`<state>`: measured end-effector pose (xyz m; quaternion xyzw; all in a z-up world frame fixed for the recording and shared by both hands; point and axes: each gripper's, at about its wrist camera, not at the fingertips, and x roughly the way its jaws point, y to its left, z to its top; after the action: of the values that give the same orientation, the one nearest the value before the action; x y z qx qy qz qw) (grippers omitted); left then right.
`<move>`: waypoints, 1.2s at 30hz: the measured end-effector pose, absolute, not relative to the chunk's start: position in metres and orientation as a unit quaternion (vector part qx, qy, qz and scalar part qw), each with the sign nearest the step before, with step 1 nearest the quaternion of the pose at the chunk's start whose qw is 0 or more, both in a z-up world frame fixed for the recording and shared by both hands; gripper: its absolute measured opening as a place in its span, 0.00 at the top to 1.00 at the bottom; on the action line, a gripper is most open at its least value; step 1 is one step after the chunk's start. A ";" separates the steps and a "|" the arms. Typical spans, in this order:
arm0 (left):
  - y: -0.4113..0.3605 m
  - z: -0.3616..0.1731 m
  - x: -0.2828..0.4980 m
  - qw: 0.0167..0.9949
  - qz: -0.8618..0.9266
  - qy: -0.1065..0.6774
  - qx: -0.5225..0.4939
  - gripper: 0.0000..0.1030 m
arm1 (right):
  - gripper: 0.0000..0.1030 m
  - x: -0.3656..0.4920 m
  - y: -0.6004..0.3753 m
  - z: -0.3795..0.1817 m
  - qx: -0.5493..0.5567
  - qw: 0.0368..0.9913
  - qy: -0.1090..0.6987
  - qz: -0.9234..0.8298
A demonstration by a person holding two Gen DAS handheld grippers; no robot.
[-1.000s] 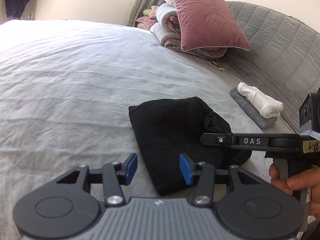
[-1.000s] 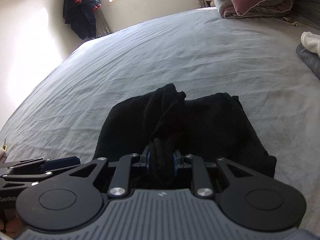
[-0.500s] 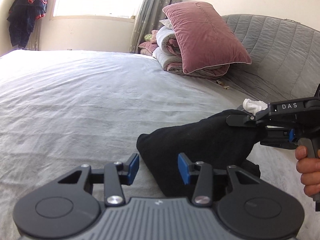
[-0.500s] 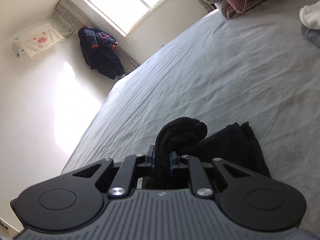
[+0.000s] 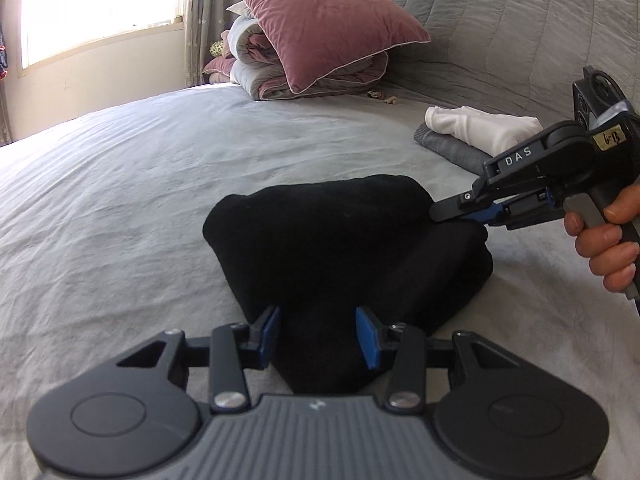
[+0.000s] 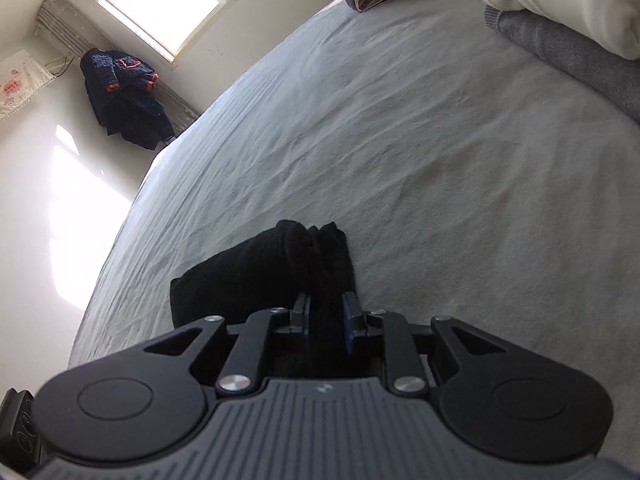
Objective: Fold clothes
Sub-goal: 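Fold the black strip in half with both tools, bringing the ends together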
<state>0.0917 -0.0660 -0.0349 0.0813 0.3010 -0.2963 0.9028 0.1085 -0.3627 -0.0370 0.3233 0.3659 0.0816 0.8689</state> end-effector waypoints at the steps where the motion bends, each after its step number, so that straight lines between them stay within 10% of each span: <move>1: -0.064 -0.032 0.093 0.902 -0.300 0.301 0.080 0.59 | 0.76 0.106 -0.365 -0.034 0.321 0.872 0.360 0.081; 11: -0.036 -0.014 0.145 0.925 -0.230 0.298 -0.042 0.59 | 0.56 0.118 -0.368 -0.031 0.361 0.877 0.307 0.075; 20: -0.038 -0.031 0.163 0.923 -0.195 0.317 -0.097 0.61 | 0.56 0.144 -0.341 -0.050 0.393 0.874 0.274 0.076; 23: -0.041 -0.033 0.166 0.924 -0.187 0.319 -0.102 0.61 | 0.84 0.139 -0.319 -0.047 0.336 0.902 0.260 0.072; 36: -0.062 -0.024 0.158 0.947 -0.165 0.272 -0.042 0.62 | 0.75 0.115 -0.288 -0.040 0.156 0.961 0.218 -0.060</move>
<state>0.1576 -0.0619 -0.0244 -0.0421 0.2725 -0.1646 0.9471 0.1152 -0.2876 -0.0401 0.1563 0.2183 -0.0596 0.9614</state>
